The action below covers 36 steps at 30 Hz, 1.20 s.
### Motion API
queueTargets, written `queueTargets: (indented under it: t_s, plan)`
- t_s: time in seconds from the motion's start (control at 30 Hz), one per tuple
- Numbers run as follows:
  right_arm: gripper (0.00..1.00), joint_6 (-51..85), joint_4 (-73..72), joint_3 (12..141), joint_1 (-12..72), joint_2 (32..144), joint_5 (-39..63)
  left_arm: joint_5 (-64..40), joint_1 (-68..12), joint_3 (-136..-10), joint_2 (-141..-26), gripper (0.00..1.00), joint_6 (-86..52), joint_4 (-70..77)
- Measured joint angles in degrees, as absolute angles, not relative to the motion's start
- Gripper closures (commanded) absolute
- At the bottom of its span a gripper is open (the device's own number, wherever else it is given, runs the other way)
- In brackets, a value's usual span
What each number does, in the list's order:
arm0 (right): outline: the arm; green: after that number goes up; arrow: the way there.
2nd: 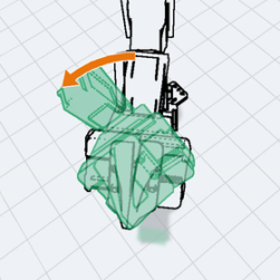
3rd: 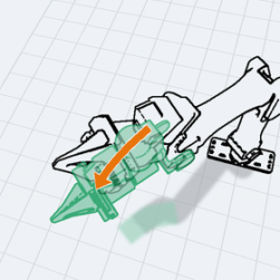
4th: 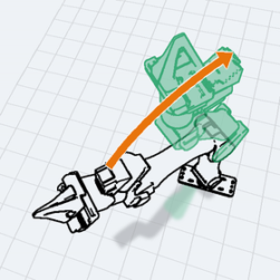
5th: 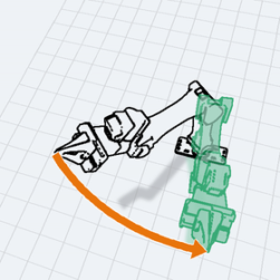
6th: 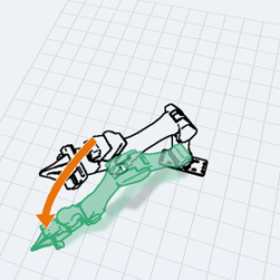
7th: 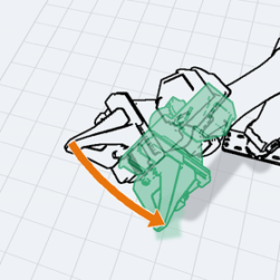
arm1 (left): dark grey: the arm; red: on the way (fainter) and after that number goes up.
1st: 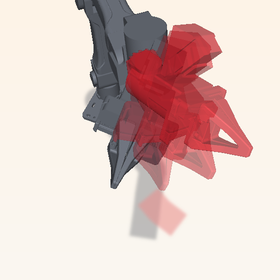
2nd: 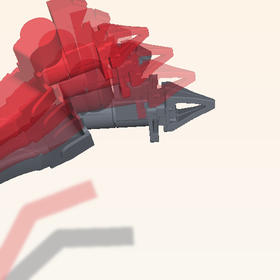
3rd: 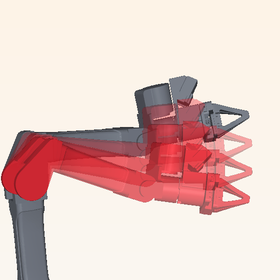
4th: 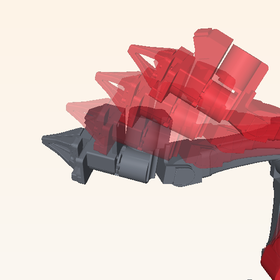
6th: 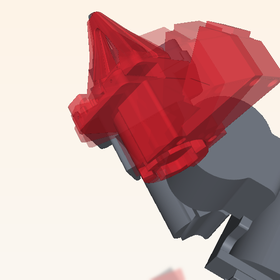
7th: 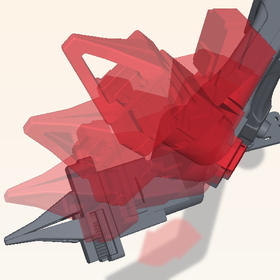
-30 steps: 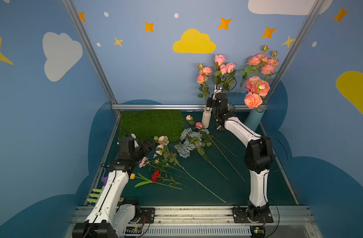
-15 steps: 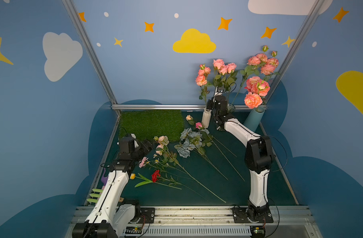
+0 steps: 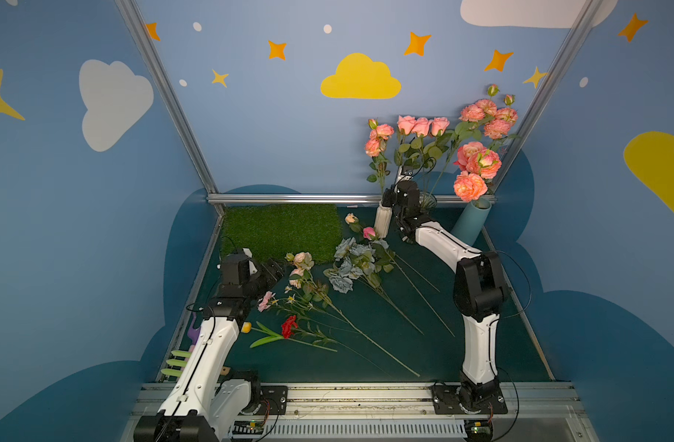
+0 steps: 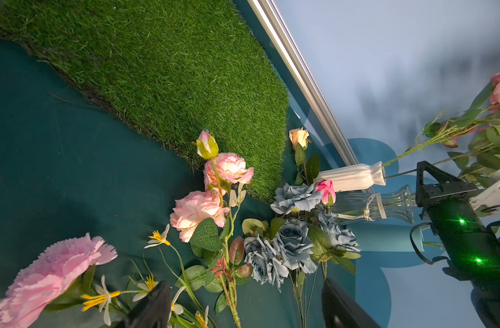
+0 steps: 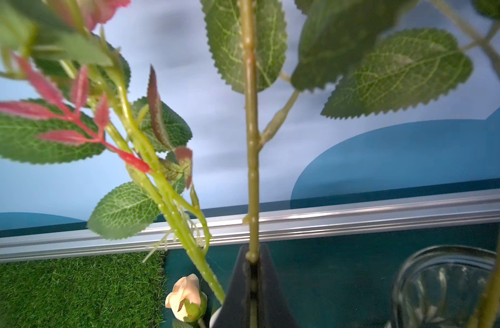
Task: Place the pink flowers into the vase
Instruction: Place the flower in the vase.
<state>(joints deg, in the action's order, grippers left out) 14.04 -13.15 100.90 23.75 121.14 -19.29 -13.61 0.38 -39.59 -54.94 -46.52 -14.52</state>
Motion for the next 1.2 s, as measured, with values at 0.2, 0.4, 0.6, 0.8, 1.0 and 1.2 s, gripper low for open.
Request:
queueTargets:
  t_s: [0.2,0.4,0.6,0.8,1.0,1.2]
  plan:
    - [0.78,14.61,-12.14,100.9,23.44,121.84,-18.06,-12.1,0.49,-39.57,-54.33,0.17,-46.54,-14.61]
    - [0.75,14.79,-11.73,100.27,23.33,122.08,-17.37,-11.6,0.6,-39.57,-53.98,0.17,-46.54,-14.63]
    - [0.75,14.83,-11.7,97.93,23.33,122.08,-17.26,-11.51,0.71,-39.57,-53.98,0.17,-46.54,-14.74]
    - [0.75,14.7,-12.29,94.78,23.77,121.12,-17.5,-11.11,0.73,-39.57,-53.98,0.17,-46.54,-14.85]
    - [0.75,13.96,-11.49,91.44,24.67,117.25,-18.2,-10.66,0.73,-39.57,-53.93,0.17,-46.5,-15.62]
    - [0.75,12.82,-10.66,89.54,25.69,112.62,-18.46,-8.69,-1.06,-39.77,-53.78,0.17,-46.02,-18.37]
